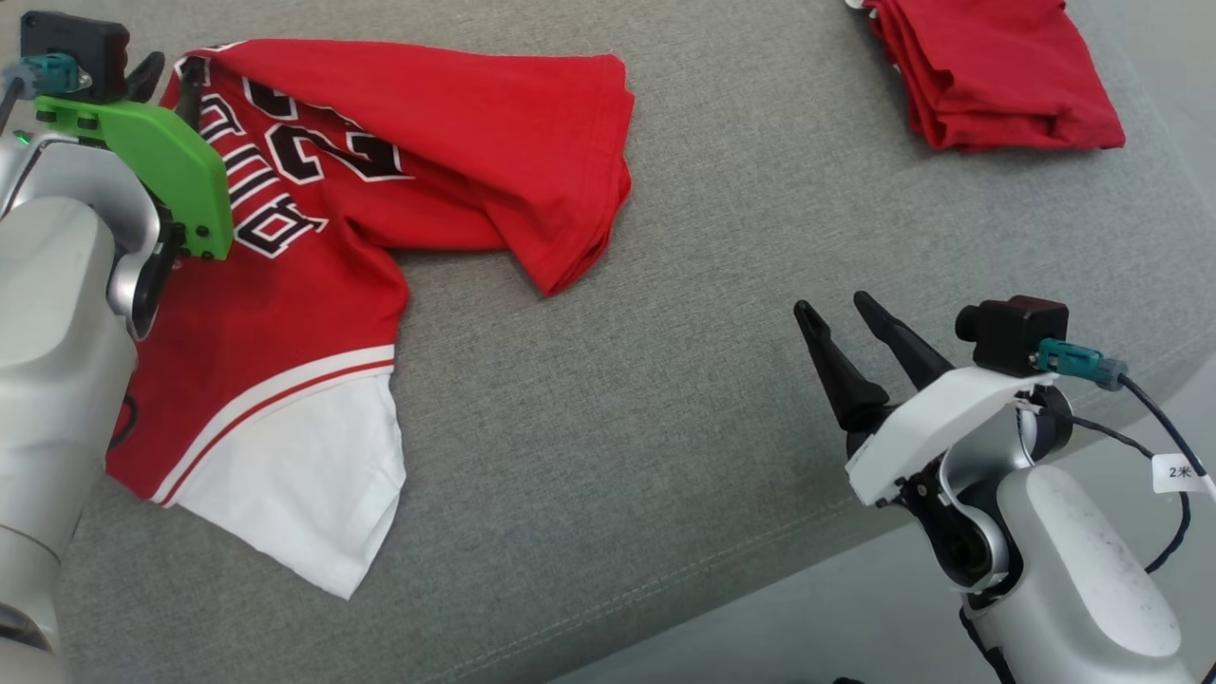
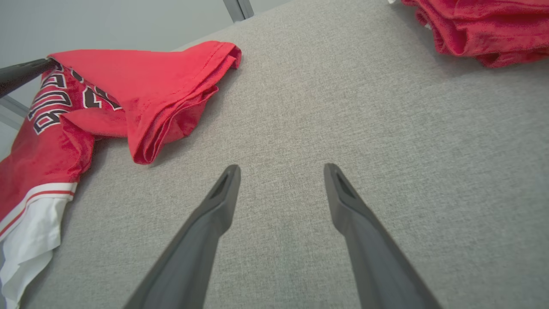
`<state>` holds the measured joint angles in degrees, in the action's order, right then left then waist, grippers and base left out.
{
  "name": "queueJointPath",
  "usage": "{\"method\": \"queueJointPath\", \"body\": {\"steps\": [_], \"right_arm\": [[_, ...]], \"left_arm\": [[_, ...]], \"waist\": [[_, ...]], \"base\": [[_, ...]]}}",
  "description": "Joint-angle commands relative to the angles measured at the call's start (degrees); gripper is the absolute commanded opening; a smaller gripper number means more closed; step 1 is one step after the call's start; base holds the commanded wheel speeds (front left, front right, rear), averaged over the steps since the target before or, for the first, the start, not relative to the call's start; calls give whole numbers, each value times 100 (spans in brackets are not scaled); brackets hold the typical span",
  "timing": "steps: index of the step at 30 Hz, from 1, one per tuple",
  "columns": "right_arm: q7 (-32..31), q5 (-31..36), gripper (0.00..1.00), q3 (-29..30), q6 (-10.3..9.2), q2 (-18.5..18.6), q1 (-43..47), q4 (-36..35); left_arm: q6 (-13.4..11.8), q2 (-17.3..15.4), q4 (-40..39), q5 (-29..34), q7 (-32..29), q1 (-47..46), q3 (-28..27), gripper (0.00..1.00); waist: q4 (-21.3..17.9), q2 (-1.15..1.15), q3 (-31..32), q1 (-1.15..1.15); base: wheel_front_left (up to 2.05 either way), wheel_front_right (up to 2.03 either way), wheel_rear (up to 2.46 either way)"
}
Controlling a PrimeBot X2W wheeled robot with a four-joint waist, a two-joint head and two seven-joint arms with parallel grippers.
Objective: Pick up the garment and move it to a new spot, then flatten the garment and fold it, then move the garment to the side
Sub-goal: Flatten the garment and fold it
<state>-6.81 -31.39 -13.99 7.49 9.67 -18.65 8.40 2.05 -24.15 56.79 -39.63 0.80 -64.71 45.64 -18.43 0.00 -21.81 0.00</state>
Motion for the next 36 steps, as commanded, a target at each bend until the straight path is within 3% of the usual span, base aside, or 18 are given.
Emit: {"method": "queueJointPath", "body": {"steps": [1, 7, 13, 22, 23, 29, 36], "right_arm": [[79, -106, 100, -71, 0, -52, -74, 71], [257, -285, 100, -298, 0, -175, -109, 336], [571, -442, 100, -429, 0, -335, -165, 669], [897, -547, 100, -441, 0, -412, -466, 1383], [897, -547, 100, -441, 0, -412, -466, 1383], [961, -622, 100, -456, 0, -364, -683, 1911], [1108, -569, 100, -392, 0, -272, -1013, 2691]], "left_arm": [[-1, 25, -86, -34, 96, 89, -26, 100], [-243, 187, -636, -159, 445, 281, -143, 100], [-688, 279, -1840, -369, 724, 924, -316, 100], [-1832, -150, -4387, -558, 849, 2842, -414, 100], [-1832, -150, -4387, -558, 849, 2842, -414, 100], [-2404, -285, -5455, -688, 954, 3887, -431, 100], [-2699, -348, -5973, -817, 1091, 4560, -480, 100]], "waist": [[216, 0, 116, 0], [730, 0, 395, 0], [1314, 0, 698, 0], [2102, 0, 853, 0], [2102, 0, 853, 0], [2453, 0, 848, 0], [2722, 0, 780, 0]], "base": [[0, 0, 0], [0, 0, 0], [0, 0, 0], [0, 0, 0], [0, 0, 0], [0, 0, 0], [0, 0, 0]]}}
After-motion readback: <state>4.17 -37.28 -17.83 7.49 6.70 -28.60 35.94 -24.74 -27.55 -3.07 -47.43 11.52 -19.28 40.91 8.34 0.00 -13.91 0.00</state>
